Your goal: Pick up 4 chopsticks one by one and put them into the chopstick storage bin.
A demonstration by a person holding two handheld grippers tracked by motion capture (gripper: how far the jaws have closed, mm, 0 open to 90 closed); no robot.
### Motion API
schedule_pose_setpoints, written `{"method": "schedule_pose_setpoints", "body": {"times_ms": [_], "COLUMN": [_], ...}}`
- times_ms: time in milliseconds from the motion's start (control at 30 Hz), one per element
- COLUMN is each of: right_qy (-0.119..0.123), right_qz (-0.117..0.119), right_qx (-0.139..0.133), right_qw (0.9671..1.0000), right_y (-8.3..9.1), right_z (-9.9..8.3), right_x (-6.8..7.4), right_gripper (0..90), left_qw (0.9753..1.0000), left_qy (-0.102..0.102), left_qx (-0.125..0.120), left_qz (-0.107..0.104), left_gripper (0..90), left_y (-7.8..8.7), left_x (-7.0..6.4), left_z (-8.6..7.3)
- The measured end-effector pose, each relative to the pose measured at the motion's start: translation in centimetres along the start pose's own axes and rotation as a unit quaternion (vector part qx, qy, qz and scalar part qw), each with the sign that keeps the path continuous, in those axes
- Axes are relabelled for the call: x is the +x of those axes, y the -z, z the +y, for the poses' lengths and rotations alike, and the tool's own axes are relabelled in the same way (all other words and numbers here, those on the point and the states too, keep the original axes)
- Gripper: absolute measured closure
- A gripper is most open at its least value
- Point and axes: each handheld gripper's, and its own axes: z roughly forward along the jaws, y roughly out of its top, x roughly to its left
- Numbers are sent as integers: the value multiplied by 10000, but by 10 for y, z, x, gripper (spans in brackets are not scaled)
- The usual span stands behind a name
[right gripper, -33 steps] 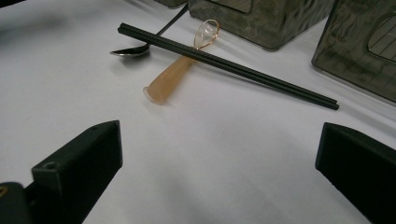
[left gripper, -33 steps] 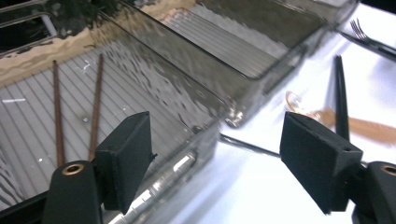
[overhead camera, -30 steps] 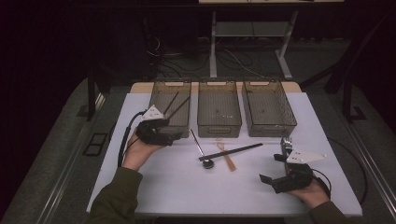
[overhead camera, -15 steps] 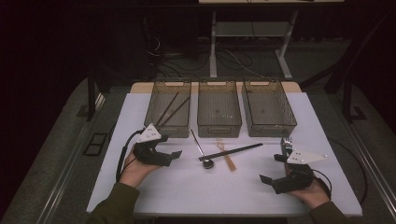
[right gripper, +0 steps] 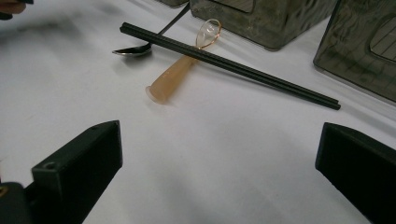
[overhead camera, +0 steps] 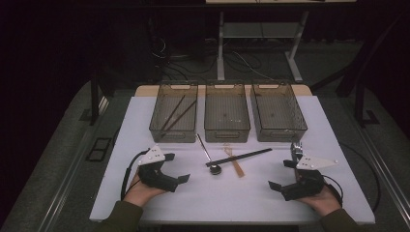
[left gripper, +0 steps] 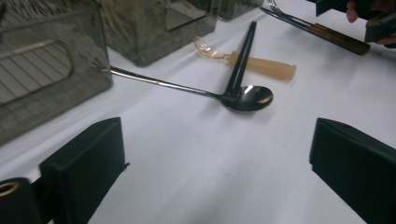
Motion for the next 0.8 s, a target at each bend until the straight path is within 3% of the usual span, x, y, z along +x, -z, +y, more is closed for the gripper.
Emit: {"method": "schedule_pose_setpoints", "body": {"times_ms": [100, 233, 467, 800], "right_qy": [-114, -24, -28, -181], "right_qz": [30, -64, -1, 22], "right_qx": [31, 165, 493, 510], "right_qw": [9999, 9998, 9988, 9985], "right_y": [0, -3, -12, -20], "right_z": [3, 11, 19, 33], "right_x": [0, 1, 4, -7], "right_gripper": [4, 4, 186, 508], "left_qw": [10000, 9997, 9995, 9992], "left_qy": [-68, -59, -110, -171], "left_qx": [64, 218, 277, 351], "left_qz": [-17, -29, -99, -77], "left_gripper": [0, 0, 3, 4], "left_y": [-2, -6, -10, -11], "left_x": [-1, -1, -2, -2], "left_z": [1, 0, -1, -1]}}
